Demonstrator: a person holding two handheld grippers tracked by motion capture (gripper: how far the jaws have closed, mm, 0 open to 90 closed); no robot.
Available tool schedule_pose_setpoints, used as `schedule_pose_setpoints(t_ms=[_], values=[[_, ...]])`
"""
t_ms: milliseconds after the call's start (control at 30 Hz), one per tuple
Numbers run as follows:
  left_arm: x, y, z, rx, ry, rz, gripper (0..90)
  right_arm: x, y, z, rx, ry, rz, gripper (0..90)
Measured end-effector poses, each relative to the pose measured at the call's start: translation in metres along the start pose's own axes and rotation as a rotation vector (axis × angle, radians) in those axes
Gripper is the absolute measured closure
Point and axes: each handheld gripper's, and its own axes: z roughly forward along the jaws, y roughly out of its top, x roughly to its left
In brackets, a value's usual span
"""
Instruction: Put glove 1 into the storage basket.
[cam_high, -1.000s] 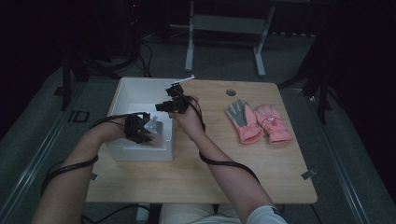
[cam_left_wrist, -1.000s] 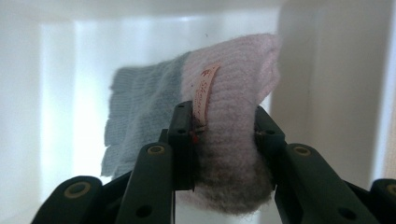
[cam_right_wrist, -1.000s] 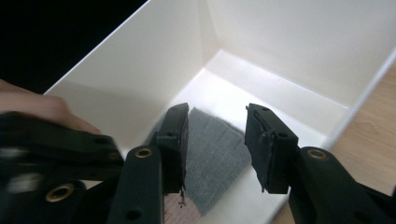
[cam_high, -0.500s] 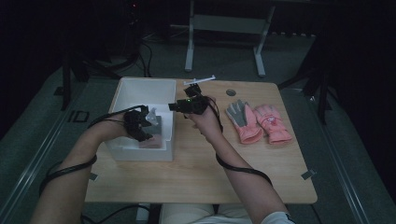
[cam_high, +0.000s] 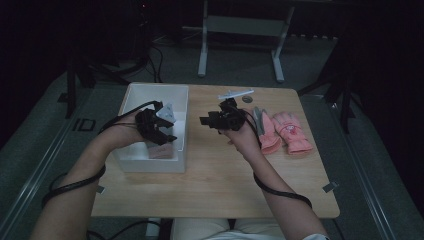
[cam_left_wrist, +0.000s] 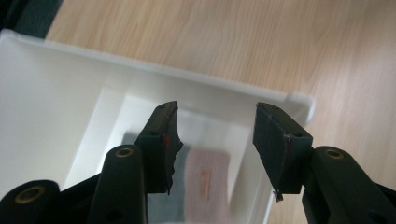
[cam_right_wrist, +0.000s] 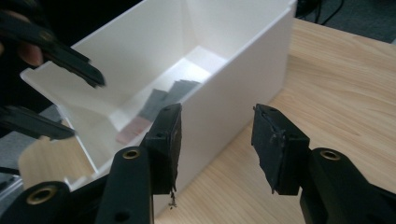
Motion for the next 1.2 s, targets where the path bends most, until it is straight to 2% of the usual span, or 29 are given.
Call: schedule_pose_setpoints(t_ms=[33,67,100,133,167,200,233,267,300,400,500,533,567,600,633,733,800,867,900,933,967,1000,1033,1100,1200], values=[[-0.003,0.011,-0.001,-0.016,0.007,-0.004,49.9,-0.005,-0.003,-0.005,-0.003,-0.009,-0.002,52.4],[-0.003,0.011,-0.001,-0.016,0.007,-0.004,49.8,-0.005,-0.003,-0.005,-0.003,-0.009,-0.002,52.4],[-0.007,0.019,0.000,-0.031,0.016,-0.011,49.9,-0.009,-0.007,-0.010,-0.005,-0.017,-0.014,52.0],[-0.007,0.019,0.000,-0.031,0.016,-0.011,49.9,-0.011,-0.009,-0.013,-0.006,-0.022,-0.022,51.9],[-0.011,0.029,0.001,-0.039,0.016,-0.013,49.9,-0.013,-0.011,-0.016,-0.006,-0.028,-0.029,52.0],[-0.011,0.029,0.001,-0.039,0.016,-0.013,49.9,-0.013,-0.011,-0.016,-0.006,-0.028,-0.029,52.0],[-0.017,0.040,0.004,-0.048,0.020,-0.024,49.9,-0.018,-0.015,-0.021,-0.007,-0.038,-0.036,52.1],[-0.017,0.040,0.004,-0.048,0.020,-0.024,49.9,-0.020,-0.017,-0.024,-0.009,-0.042,-0.042,52.1],[-0.021,0.048,0.007,-0.054,0.015,-0.040,50.0,-0.022,-0.018,-0.026,-0.010,-0.044,-0.043,52.1],[-0.026,0.056,0.010,-0.060,0.010,-0.041,50.6,-0.029,-0.023,-0.033,-0.009,-0.057,-0.038,52.4],[-0.041,0.069,0.018,-0.043,0.035,-0.020,51.3,-0.041,-0.032,-0.044,-0.004,-0.075,-0.040,52.8],[-0.041,0.069,0.018,-0.043,0.035,-0.020,51.3,-0.041,-0.032,-0.044,-0.004,-0.075,-0.040,52.8],[-0.049,0.075,0.025,-0.037,0.026,-0.033,51.4,-0.047,-0.038,-0.049,0.002,-0.083,-0.031,52.6],[-0.049,0.075,0.025,-0.037,0.026,-0.033,51.3,-0.047,-0.038,-0.049,0.002,-0.083,-0.031,52.6],[-0.057,0.078,0.032,-0.050,0.014,-0.045,51.4,-0.053,-0.045,-0.054,0.011,-0.093,-0.034,52.6],[-0.062,0.080,0.039,-0.046,0.022,-0.054,51.3,-0.058,-0.053,-0.060,0.010,-0.096,-0.047,52.4],[-0.068,0.082,0.046,-0.050,0.004,-0.060,51.3,-0.064,-0.060,-0.066,0.011,-0.106,-0.064,52.4],[-0.073,0.083,0.053,-0.050,0.011,-0.066,51.4,-0.069,-0.066,-0.071,0.010,-0.113,-0.067,52.4],[-0.078,0.084,0.059,-0.065,0.016,-0.088,51.5,-0.076,-0.072,-0.077,0.011,-0.122,-0.066,52.8],[-0.078,0.084,0.059,-0.065,0.016,-0.088,52.1,-0.076,-0.072,-0.077,0.011,-0.122,-0.066,52.8],[-0.083,0.083,0.065,-0.083,0.016,-0.111,52.1,-0.081,-0.078,-0.082,0.012,-0.132,-0.070,52.9],[-0.083,0.083,0.065,-0.083,0.016,-0.111,52.1,-0.081,-0.078,-0.082,0.012,-0.132,-0.070,52.9],[-0.086,0.083,0.068,-0.079,0.020,-0.116,52.1,-0.088,-0.084,-0.087,0.020,-0.155,-0.069,53.1],[-0.094,0.077,0.077,-0.092,0.036,-0.161,52.1,-0.094,-0.090,-0.091,0.020,-0.167,-0.067,53.3],[-0.099,0.073,0.082,-0.113,0.025,-0.185,52.1,-0.100,-0.097,-0.095,0.024,-0.181,-0.054,53.5]])
